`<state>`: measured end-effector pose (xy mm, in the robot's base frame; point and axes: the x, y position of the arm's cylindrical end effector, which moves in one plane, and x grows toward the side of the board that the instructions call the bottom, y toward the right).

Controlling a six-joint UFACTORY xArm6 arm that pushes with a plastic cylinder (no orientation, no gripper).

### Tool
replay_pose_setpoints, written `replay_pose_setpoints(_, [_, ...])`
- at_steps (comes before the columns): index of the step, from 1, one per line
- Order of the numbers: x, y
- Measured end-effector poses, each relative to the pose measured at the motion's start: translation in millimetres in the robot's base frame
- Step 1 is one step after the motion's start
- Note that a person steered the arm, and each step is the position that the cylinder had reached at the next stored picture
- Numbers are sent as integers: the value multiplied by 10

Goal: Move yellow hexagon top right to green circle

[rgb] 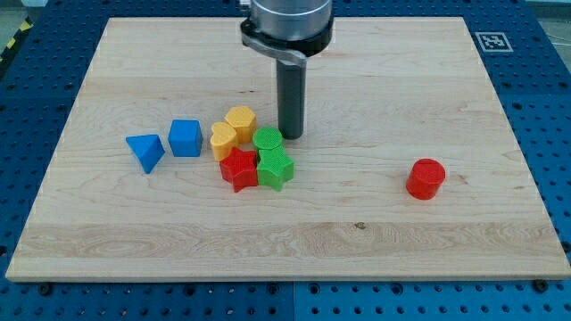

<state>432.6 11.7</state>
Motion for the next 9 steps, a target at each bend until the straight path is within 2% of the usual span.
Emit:
replay_pose_setpoints(2, [-518,221])
replay_pose_setpoints(3, [-591,-38])
replay_pose_setpoints(5, [-486,-486])
replay_pose_setpoints(7, [-440,-535])
replay_pose_setpoints(9, [-616,-644])
